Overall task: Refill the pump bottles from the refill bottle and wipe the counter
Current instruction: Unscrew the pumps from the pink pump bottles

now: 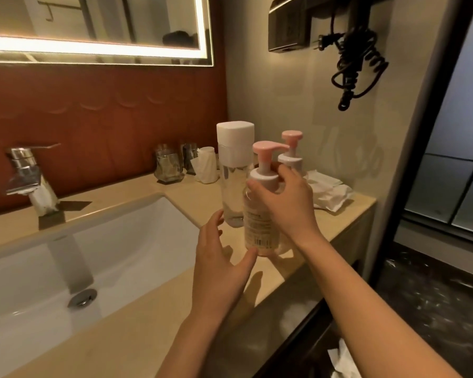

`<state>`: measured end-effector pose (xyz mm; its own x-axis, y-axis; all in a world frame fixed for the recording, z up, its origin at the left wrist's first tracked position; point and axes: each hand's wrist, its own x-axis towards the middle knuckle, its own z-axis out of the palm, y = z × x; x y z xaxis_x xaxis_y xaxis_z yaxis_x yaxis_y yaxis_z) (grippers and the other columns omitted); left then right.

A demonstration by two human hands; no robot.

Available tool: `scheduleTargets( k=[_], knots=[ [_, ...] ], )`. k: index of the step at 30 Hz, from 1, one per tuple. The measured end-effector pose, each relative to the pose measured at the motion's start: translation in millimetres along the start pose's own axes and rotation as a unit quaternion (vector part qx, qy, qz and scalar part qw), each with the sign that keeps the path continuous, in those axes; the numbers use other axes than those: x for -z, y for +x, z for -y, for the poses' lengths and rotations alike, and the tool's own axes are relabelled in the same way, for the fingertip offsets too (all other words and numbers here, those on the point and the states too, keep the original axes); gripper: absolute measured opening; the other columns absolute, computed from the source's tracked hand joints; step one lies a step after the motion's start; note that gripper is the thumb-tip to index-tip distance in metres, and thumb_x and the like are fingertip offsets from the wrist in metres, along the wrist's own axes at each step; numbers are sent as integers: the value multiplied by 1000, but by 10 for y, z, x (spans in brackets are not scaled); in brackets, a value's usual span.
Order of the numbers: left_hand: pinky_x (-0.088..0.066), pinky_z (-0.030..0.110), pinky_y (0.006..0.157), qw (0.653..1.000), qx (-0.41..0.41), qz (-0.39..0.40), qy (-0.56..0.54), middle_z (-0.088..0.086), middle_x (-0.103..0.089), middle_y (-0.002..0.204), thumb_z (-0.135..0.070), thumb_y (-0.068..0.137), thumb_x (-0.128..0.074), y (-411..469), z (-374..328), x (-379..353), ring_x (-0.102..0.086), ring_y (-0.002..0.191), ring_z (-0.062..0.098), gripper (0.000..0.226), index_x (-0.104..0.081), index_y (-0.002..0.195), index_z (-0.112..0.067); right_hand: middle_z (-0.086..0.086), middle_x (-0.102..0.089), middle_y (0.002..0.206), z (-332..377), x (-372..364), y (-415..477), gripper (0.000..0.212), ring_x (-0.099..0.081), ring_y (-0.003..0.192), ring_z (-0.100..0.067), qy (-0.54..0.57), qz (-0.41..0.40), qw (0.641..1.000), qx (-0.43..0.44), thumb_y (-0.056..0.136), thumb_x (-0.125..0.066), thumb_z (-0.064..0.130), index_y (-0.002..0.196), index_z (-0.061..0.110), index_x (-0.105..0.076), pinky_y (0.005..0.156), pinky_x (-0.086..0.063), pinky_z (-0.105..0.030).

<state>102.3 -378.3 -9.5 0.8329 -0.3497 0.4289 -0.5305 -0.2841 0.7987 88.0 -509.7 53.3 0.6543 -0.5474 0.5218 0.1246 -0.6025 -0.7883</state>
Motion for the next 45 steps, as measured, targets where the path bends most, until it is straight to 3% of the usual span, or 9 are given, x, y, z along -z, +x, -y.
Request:
scheduleTargets(
  k=[4,12,18,20,23,28,35,41,45],
  knots=[
    [-33,16,97,999,-25,-27,12,-17,-33,140,-40,74,-74,-80,6,29,-36,128,6,82,-25,139,-37,9,-62,105,62,-71,-96,29,-55,98,-8,22,-19,999,13,79,-69,39,102,22,-63,84,-48,-32],
    [-38,27,101,997,-11,-60,-41,-19,-36,139,-34,64,-81,-116,-44,105,-36,128,4,98,-21,141,-40,13,-59,109,275,-302,-366,38,-53,100,-5,34,-11,998,49,77,-68,43,111,28,-59,85,-51,-33],
    [-47,22,86,993,41,-63,-94,-21,-51,123,-31,72,-77,-76,-63,143,-52,110,3,81,-28,136,-43,15,-59,105,374,-368,-491,38,-55,102,-9,38,-14,996,74,77,-70,43,111,28,-61,86,-51,-41],
    [-52,25,80,992,58,-72,-85,-23,-57,105,-32,73,-76,-61,-36,148,-58,99,5,61,-39,121,-41,11,-62,110,391,-362,-502,41,-55,103,-10,40,-2,996,78,77,-70,44,113,26,-61,86,-52,-41],
    [-53,29,76,993,75,-64,-70,-21,-57,90,-44,63,-76,-53,-21,158,-58,87,4,56,-43,108,-41,7,-63,114,387,-314,-473,49,-54,107,-12,17,20,996,87,73,-70,50,114,24,-61,87,-51,-40],
    [-54,30,79,992,86,-59,-76,-19,-56,93,-53,55,-75,-45,-11,161,-58,91,6,64,-42,108,-40,6,-52,114,440,-294,-381,70,-49,106,-12,-28,5,997,66,60,-74,62,112,26,-44,84,-48,-28],
    [-54,35,84,993,82,-57,-65,-19,-58,95,-42,61,-82,-19,68,128,-58,91,6,60,-45,109,-40,9,-62,102,422,-356,-373,56,-59,93,-10,-19,17,999,23,58,-77,58,97,27,-53,80,-51,-28],
    [-49,25,83,993,74,-41,-77,-25,-54,98,-47,56,-84,-9,102,121,-56,97,3,70,-39,110,-46,29,-54,94,394,-160,-320,50,-52,90,9,111,165,980,-9,68,-78,36,113,29,-58,68,-41,-12],
    [-47,24,84,993,76,-38,-79,-26,-53,97,-47,57,-84,-13,71,126,-56,98,4,70,-37,108,-49,20,-55,110,442,-161,-304,56,-52,100,1,104,206,973,-1,72,-73,39,123,26,-52,76,-44,-16]
  ],
)
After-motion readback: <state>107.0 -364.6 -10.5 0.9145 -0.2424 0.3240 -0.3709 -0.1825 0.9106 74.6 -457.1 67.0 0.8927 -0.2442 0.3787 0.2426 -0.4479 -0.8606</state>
